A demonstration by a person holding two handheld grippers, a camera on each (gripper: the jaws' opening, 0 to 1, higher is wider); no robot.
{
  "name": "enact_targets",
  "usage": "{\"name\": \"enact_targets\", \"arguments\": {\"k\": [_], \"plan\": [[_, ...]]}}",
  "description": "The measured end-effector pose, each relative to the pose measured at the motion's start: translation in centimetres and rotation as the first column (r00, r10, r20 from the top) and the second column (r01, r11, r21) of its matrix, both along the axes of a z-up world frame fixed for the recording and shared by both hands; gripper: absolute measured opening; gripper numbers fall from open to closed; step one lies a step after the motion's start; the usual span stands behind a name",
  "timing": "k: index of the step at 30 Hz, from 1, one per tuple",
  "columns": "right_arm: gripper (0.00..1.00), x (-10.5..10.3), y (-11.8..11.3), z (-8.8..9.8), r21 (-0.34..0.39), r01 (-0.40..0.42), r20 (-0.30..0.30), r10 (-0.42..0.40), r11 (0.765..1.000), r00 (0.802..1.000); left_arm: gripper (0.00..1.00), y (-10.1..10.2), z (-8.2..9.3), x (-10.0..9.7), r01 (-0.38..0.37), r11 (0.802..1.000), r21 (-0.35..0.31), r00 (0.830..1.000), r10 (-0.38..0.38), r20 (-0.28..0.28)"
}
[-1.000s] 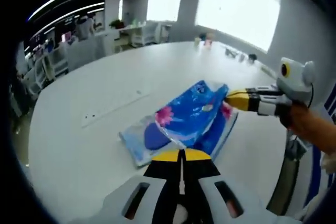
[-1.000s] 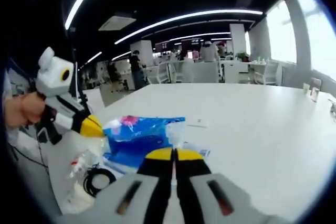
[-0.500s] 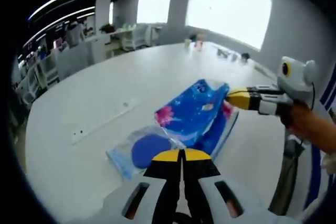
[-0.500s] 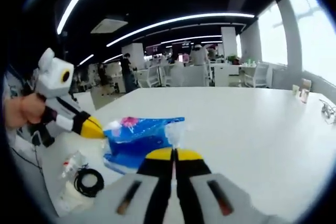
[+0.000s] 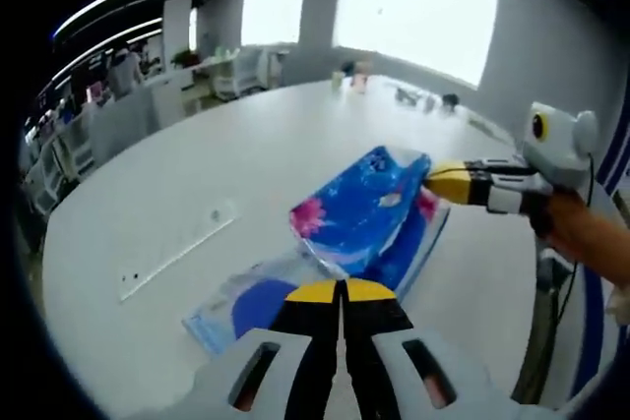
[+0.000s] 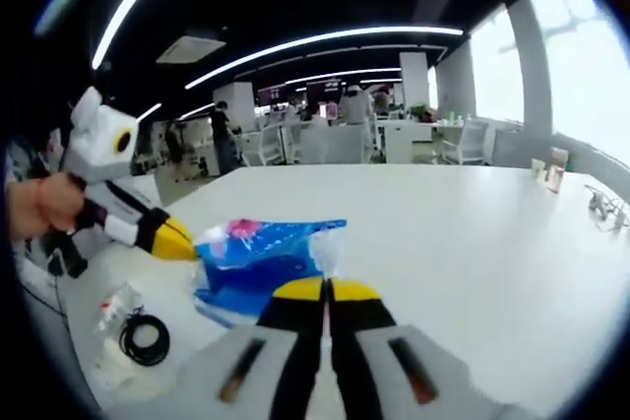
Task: Arrange the tabletop items into an orderly group along one side of the table until the central work area is clear of visible clutter.
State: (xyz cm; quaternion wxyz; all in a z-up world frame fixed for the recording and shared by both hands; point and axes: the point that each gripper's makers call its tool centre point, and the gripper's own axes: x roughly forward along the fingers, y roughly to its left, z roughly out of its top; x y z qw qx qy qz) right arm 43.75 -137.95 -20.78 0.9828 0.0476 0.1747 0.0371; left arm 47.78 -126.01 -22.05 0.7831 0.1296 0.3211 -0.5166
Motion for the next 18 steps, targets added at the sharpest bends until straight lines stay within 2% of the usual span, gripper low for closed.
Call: {"name": "enact_targets", "arguments": {"k": [8,18], "plan": [[0.0,0.6,-2.5,-0.3,-0.034,0.018,-0.006,-0.019,0.999,1.0,0.0,-2.9,-1.0,0.5,0.03,1.0,0.0,1.0,-0.03,-0.01],[0.0,0.9,-5.6,-2.5,-0.053,0.046,-0.045,-0.048,0.998,0.998,0.0,-5.9,-3.4,0.9,0.043,0.999,0.002,0.998,-0.043,-0.039]]}}
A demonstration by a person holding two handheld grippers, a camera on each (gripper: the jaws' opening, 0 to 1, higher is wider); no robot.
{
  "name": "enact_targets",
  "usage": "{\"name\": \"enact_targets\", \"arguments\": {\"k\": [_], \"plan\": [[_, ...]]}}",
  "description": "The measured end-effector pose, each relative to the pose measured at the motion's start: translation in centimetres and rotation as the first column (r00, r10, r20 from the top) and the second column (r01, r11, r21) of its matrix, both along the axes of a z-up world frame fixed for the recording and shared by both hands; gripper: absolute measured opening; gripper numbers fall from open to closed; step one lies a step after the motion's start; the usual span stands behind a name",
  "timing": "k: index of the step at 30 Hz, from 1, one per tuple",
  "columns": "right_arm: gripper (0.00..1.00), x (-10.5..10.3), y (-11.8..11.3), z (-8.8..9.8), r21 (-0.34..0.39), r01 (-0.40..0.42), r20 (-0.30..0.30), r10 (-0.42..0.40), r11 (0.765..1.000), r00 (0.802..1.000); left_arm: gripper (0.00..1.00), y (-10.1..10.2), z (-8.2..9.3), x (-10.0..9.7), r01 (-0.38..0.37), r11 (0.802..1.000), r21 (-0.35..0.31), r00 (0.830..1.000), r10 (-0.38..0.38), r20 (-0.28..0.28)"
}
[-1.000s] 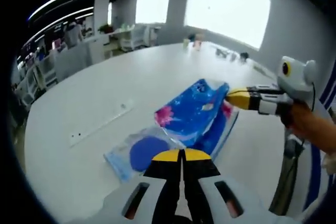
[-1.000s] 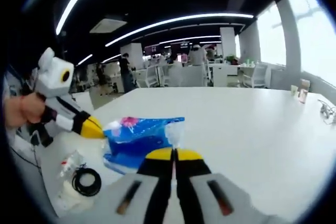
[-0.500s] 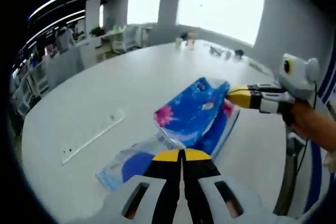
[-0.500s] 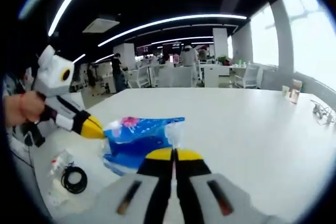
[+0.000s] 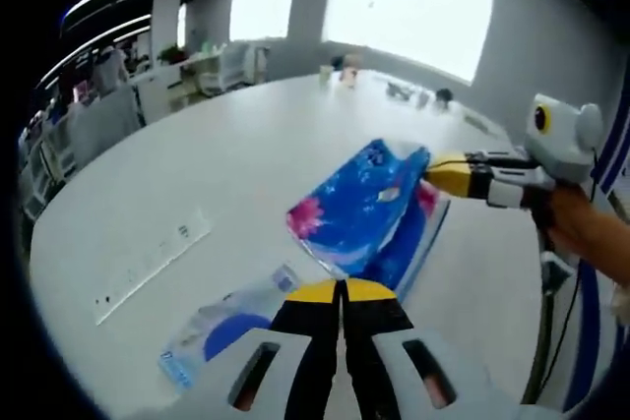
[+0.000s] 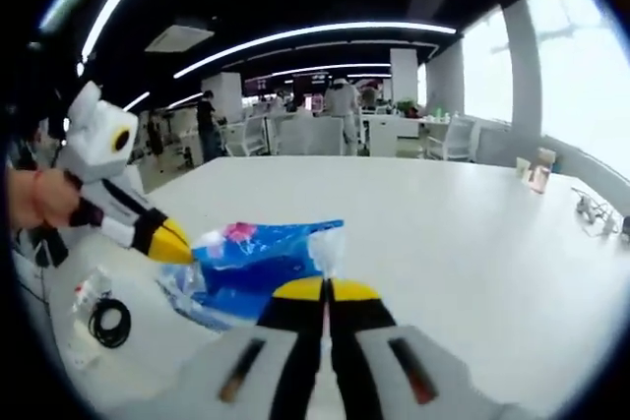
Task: Arrange the tabletop items into an orderly group along one side of the table until the central work area is clear of visible clutter.
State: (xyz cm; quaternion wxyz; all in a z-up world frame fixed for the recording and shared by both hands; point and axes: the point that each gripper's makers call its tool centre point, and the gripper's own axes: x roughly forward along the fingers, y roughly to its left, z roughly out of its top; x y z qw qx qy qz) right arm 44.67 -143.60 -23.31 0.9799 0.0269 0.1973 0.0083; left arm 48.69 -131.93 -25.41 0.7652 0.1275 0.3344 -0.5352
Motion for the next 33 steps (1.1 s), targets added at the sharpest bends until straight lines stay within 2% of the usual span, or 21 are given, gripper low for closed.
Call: {"name": "enact_targets", "arguments": {"k": [10,15,26,33], "plan": [[0.0,0.4,-1.1,-3.8,0.005,-0.003,-0.073,0.003,1.0,0.997,0.0,-1.1,-3.8,-0.1,0.0,0.999,0.052,0.999,0.003,-0.041],[0.0,0.4,-1.1,-5.5,0.013,-0.006,-0.108,0.008,1.0,0.994,0.0,-1.0,-5.3,0.2,-0.011,0.997,0.081,0.996,0.018,-0.082],[0.0,0.8,-1.9,-7.3,0.02,0.009,-0.141,-0.006,1.0,0.99,0.0,-1.8,-6.9,0.4,-0.017,0.995,0.099,0.993,0.028,-0.111],[0.0,1.1,-2.2,-8.0,0.022,0.015,-0.15,-0.011,1.0,0.989,0.0,-1.9,-7.2,0.9,-0.031,0.994,0.105,0.994,0.042,-0.104]]}}
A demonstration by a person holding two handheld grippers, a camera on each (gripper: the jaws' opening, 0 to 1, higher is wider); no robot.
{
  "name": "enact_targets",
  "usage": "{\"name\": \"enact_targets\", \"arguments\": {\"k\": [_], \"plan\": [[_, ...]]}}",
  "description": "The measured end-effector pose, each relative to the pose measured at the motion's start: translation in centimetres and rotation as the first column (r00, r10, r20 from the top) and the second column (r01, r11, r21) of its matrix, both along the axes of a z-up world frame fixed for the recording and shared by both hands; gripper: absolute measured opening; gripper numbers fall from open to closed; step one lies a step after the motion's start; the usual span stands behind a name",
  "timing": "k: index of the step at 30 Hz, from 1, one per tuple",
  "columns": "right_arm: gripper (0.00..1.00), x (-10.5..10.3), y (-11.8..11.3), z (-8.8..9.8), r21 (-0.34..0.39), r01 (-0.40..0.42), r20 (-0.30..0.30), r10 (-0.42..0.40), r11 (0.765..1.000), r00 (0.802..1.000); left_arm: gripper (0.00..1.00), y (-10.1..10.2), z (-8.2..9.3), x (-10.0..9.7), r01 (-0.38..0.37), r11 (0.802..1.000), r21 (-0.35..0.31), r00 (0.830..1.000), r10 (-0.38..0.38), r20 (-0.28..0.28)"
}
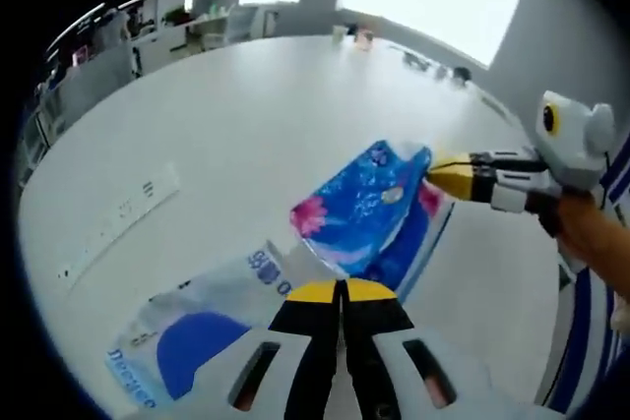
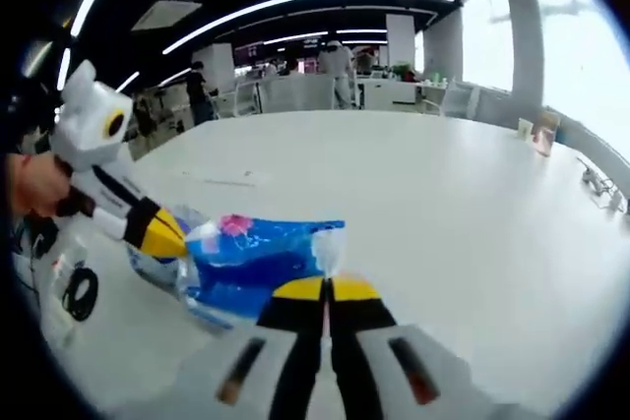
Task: Arrange the tabletop items into an orderly group along one side of the table until the central work area is clear of visible clutter.
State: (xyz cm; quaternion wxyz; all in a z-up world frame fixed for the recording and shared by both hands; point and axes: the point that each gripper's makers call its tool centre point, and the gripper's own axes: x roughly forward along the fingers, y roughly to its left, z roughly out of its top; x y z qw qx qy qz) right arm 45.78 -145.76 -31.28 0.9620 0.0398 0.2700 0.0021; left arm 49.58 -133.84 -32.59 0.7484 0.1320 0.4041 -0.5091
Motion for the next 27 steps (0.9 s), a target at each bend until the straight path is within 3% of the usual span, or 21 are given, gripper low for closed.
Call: {"name": "enact_targets", "arguments": {"k": [27], "plan": [[0.0,0.3,-0.3,-2.3,0.034,0.01,-0.035,-0.009,0.999,0.999,0.0,-0.4,-1.2,0.4,-0.002,0.999,0.043,1.0,0.001,0.013]]}}
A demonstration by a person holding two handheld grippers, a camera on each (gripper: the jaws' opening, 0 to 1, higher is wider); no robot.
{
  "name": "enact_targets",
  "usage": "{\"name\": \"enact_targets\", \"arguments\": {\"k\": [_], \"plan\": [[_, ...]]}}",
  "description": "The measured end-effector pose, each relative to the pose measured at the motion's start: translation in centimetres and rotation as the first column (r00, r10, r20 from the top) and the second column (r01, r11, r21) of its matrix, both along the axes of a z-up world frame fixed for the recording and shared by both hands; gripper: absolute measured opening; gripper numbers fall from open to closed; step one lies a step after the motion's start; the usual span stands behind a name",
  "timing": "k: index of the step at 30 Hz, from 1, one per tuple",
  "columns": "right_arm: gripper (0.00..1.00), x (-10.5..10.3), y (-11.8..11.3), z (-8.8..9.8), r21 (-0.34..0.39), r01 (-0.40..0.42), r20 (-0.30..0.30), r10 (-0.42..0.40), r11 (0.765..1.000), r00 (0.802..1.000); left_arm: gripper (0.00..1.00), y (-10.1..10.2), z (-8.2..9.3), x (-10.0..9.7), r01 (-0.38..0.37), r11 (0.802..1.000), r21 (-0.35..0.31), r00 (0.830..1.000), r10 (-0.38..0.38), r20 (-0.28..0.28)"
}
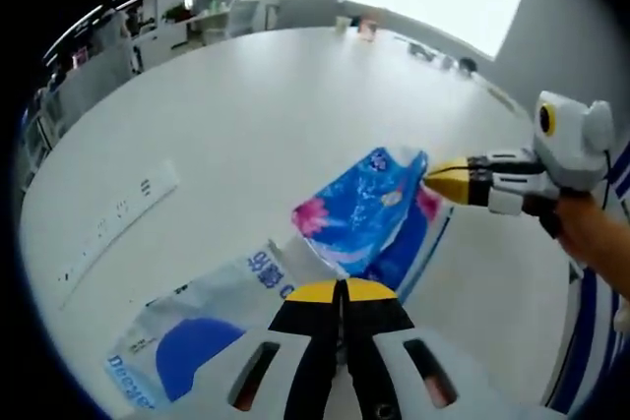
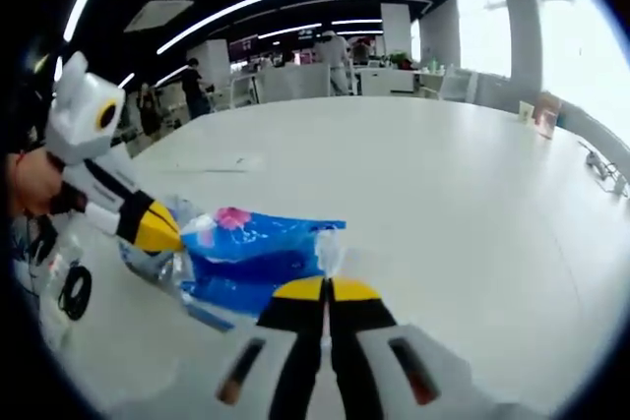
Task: Arrange the tabletop items into an orderly group along one side of the table until the central work area is clear of visible clutter.
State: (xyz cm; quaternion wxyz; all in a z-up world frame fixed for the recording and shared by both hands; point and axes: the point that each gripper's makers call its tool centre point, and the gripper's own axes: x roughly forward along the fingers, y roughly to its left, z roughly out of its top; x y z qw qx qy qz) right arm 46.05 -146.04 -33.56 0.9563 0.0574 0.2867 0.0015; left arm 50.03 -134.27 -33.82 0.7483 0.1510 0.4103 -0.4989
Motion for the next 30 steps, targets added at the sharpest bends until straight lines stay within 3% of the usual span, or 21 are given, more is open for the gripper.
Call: {"name": "enact_targets", "arguments": {"k": [24,30], "plan": [[0.0,0.3,0.3,-1.2,0.043,-0.007,-0.013,0.008,0.999,1.0,0.0,0.1,-0.6,0.5,0.034,0.999,0.031,0.998,-0.036,0.055],[0.06,0.2,0.4,-1.4,0.048,-0.006,-0.017,0.007,0.999,1.0,0.0,0.1,-0.6,0.5,0.032,0.999,0.026,0.998,-0.034,0.06]]}}
